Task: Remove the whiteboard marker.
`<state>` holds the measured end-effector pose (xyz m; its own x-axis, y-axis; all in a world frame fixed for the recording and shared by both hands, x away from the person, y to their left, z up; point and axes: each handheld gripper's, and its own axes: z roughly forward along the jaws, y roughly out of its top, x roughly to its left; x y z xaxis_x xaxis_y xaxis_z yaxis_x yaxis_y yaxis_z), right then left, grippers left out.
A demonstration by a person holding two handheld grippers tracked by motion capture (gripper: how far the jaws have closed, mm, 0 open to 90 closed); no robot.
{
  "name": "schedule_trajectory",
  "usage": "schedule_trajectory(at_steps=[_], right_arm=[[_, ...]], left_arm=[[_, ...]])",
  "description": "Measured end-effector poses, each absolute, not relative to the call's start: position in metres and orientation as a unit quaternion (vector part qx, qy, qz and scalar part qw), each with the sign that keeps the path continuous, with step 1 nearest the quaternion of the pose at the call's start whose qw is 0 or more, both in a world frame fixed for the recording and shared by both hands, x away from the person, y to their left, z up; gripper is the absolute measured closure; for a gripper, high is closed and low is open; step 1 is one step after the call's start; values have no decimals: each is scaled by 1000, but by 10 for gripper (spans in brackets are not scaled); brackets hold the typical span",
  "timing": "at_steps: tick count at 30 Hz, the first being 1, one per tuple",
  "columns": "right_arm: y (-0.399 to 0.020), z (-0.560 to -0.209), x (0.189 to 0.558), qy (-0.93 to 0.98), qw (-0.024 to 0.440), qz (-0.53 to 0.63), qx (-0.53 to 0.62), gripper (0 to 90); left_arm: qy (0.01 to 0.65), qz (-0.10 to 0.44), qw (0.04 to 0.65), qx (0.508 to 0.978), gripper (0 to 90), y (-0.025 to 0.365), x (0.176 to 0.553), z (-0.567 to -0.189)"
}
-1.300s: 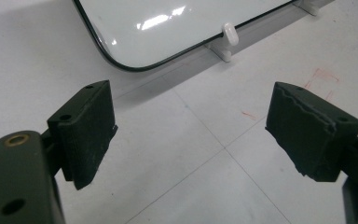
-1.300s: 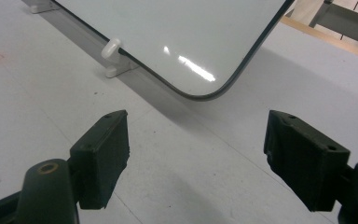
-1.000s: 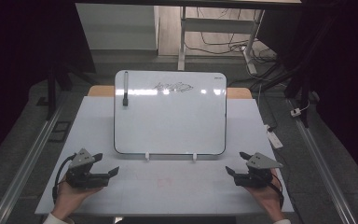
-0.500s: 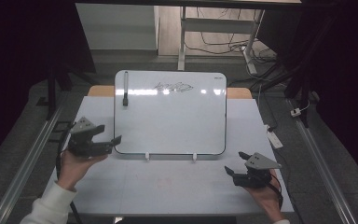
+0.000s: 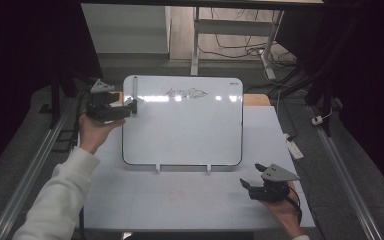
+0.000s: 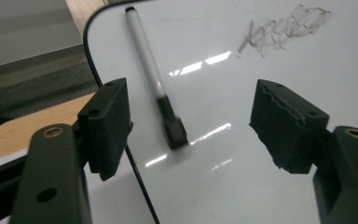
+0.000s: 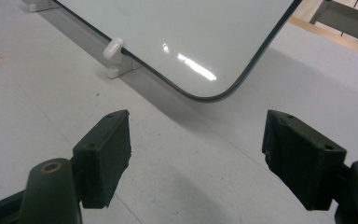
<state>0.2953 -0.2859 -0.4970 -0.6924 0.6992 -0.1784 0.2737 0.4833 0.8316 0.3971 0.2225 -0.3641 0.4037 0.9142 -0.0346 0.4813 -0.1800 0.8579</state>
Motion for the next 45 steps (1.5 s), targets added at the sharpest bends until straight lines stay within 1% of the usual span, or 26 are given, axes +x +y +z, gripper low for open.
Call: schedule_trajectory(at_steps=[5, 6, 9, 12, 13, 15, 17, 20, 23, 24, 25, 27, 28, 30, 31, 38, 39, 45], right_arm=[[-286, -499, 296, 822, 256, 412, 298, 233], [-285, -499, 296, 822, 256, 411, 299, 233], [-285, -498, 296, 823, 257, 410, 298, 233], [-285, -498, 296, 822, 258, 410, 299, 233], [-286, -499, 296, 822, 259, 410, 300, 233], [-286, -499, 296, 821, 259, 409, 301, 233], [-287, -499, 296, 820, 260, 409, 304, 233], [-287, -498, 296, 820, 261, 409, 304, 233], [-287, -498, 295, 819, 265, 408, 304, 234], [-287, -498, 295, 819, 265, 408, 304, 234], [-287, -497, 295, 819, 265, 408, 304, 234], [-287, -498, 295, 819, 266, 408, 305, 234], [-287, -498, 295, 819, 266, 407, 305, 234], [-287, -498, 295, 819, 267, 407, 306, 234], [-287, -498, 296, 818, 267, 407, 306, 234], [-286, -498, 295, 819, 269, 405, 305, 236], [-286, -498, 295, 819, 270, 405, 305, 236], [-287, -498, 295, 817, 272, 405, 308, 240]], left_arm=[[486, 278, 404, 724, 344, 215, 422, -363], [488, 280, 402, 722, 365, 214, 426, -363], [497, 283, 405, 713, 386, 213, 438, -362], [500, 295, 397, 711, 416, 211, 446, -361], [502, 297, 395, 710, 442, 210, 449, -361], [503, 304, 391, 709, 457, 208, 453, -360], [504, 309, 381, 711, 496, 205, 456, -360], [509, 312, 368, 713, 517, 203, 462, -363], [514, 316, 359, 713, 564, 200, 466, -367], [514, 317, 356, 713, 564, 199, 467, -368], [514, 321, 353, 713, 595, 198, 467, -369], [514, 327, 350, 712, 607, 196, 468, -369], [513, 331, 349, 711, 644, 195, 468, -369], [513, 338, 345, 710, 662, 194, 468, -369], [513, 339, 345, 709, 716, 194, 468, -370], [517, 328, 358, 705, 769, 191, 468, -370], [515, 325, 361, 706, 810, 190, 468, -370], [512, 327, 361, 708, 812, 189, 467, -370]])
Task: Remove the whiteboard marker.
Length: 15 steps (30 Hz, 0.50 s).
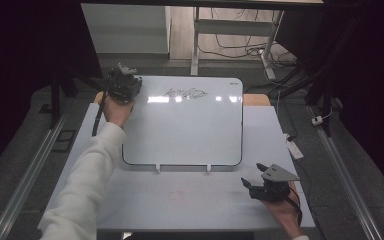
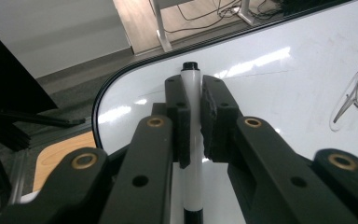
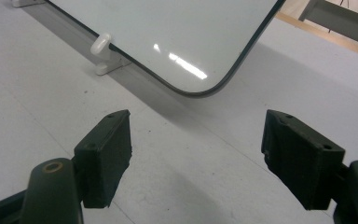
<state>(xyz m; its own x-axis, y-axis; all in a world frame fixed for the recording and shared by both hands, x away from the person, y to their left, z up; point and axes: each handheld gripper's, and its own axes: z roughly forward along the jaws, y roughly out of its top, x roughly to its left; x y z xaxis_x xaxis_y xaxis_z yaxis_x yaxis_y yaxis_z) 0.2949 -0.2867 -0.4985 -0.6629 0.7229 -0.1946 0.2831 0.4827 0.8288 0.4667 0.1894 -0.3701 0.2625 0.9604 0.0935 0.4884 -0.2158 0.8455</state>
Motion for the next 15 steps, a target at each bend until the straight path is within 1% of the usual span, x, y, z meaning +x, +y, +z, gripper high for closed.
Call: schedule_trajectory(at_steps=[8, 15], right_arm=[[-287, -499, 295, 817, 273, 405, 308, 242], [-286, -499, 295, 817, 274, 404, 307, 244]], left_arm=[[496, 319, 380, 712, 813, 195, 455, -362], [467, 319, 410, 715, 814, 201, 431, -352]])
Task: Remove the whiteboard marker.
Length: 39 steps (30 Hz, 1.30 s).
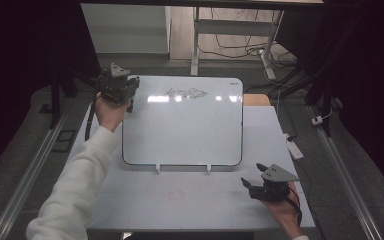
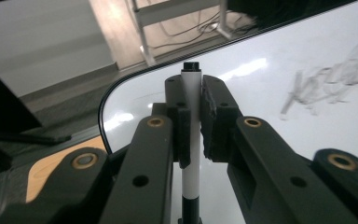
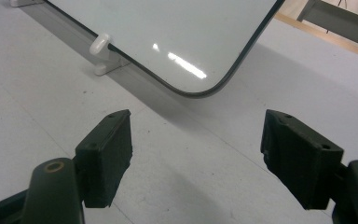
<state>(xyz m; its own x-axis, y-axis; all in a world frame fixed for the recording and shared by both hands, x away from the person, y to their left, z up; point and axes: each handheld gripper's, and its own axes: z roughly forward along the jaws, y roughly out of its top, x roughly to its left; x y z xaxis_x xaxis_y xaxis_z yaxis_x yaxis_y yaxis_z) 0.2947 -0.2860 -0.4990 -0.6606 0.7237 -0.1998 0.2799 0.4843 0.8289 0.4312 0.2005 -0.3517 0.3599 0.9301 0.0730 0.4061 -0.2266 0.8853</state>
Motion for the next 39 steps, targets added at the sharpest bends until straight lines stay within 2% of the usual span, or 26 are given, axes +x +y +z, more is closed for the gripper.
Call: schedule_trajectory(at_steps=[16, 28, 39], right_arm=[[-275, -499, 292, 807, 278, 425, 300, 261], [-247, -486, 292, 813, 231, 446, 295, 284], [-189, -467, 294, 818, 151, 483, 273, 341]], left_arm=[[374, 266, 484, 745, 813, 184, 362, -358], [305, 201, 526, 768, 812, 153, 314, -379], [264, 155, 537, 786, 812, 110, 296, -405]])
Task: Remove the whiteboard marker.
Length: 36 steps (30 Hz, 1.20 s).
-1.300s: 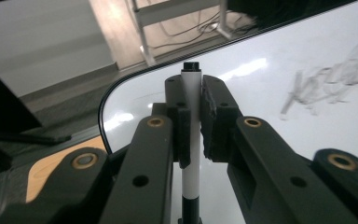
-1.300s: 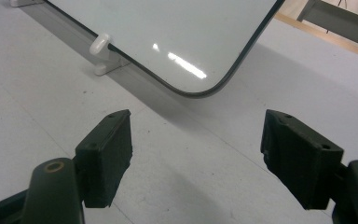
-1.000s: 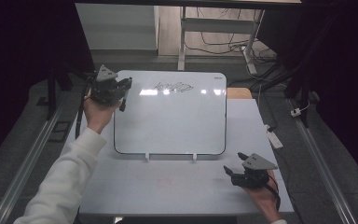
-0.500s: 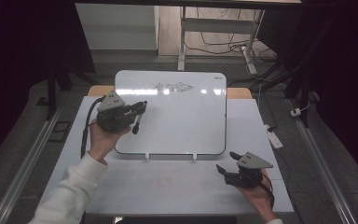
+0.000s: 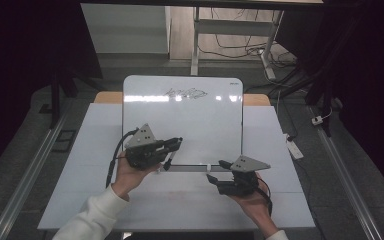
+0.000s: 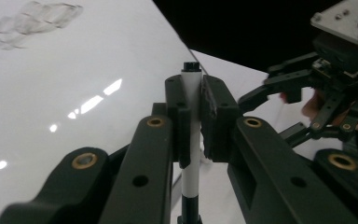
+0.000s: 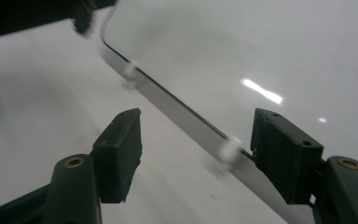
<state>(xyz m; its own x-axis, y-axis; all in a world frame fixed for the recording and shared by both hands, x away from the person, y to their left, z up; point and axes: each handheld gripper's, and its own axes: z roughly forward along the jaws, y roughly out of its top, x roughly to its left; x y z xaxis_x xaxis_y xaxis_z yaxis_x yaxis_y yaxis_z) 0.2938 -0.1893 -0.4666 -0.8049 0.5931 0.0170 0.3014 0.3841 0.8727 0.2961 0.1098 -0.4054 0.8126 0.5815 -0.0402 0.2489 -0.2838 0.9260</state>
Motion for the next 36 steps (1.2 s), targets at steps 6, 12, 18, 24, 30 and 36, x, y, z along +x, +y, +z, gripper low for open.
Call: schedule_trajectory(at_steps=[6, 12, 18, 24, 30, 36], right_arm=[[-151, -463, 293, 819, 110, 498, 264, 356], [-132, -464, 294, 821, 102, 494, 267, 396], [-126, -467, 299, 812, 74, 496, 299, 520], [-122, -470, 301, 814, 50, 488, 312, 748], [-124, -471, 304, 819, 59, 471, 324, 771], [-130, -466, 305, 815, 74, 482, 313, 774]], left_arm=[[257, 150, 539, 788, 812, 91, 292, -414], [256, 152, 538, 788, 811, 78, 289, -420], [260, 161, 544, 782, 811, 71, 286, -424], [258, 170, 539, 783, 811, 65, 283, -427], [259, 161, 542, 783, 794, 64, 283, -428], [279, 143, 543, 779, 482, 91, 279, -422]])
